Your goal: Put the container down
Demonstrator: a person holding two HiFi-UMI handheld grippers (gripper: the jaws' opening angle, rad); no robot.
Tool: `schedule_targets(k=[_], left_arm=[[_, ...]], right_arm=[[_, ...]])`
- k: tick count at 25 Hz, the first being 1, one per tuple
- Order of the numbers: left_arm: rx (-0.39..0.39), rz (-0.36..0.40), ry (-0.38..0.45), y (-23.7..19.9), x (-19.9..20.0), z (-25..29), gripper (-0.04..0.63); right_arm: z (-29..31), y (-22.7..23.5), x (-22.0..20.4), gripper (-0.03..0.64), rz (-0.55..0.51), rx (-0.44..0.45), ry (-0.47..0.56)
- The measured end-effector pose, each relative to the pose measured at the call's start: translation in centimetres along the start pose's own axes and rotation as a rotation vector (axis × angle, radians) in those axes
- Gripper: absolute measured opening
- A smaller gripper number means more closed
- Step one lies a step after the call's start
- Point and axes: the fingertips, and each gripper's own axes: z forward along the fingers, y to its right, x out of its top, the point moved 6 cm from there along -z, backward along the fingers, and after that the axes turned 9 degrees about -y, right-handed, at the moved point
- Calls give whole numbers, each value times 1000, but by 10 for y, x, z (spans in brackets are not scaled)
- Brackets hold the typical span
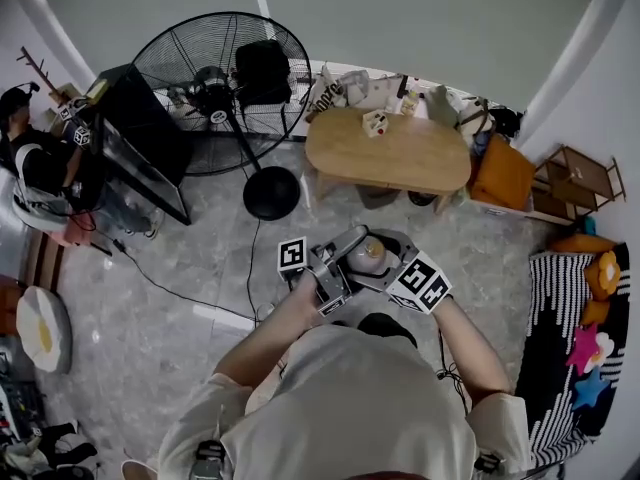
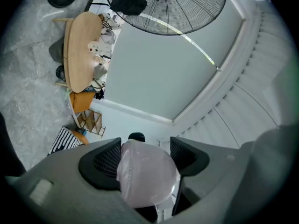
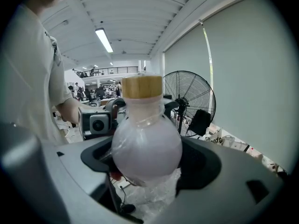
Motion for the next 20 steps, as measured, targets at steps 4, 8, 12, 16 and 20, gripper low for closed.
schedule_targets(k=[4, 8, 12, 16, 20], left_arm=[[3, -3, -5, -1, 5, 2, 327], [8, -9, 3, -7, 15, 6, 327], [8, -13, 18, -15, 32, 17, 327], [9, -15, 43, -23, 57, 34, 327], [4, -10, 63, -31, 87, 52, 327]], right_arm=[[2, 5, 0, 393, 7, -2, 2], [5, 16, -3, 393, 8, 6, -10], [9, 38, -9, 393, 6, 24, -17], [13, 70, -13, 391, 1, 47, -22], [19, 107, -16, 391, -16, 67, -31]])
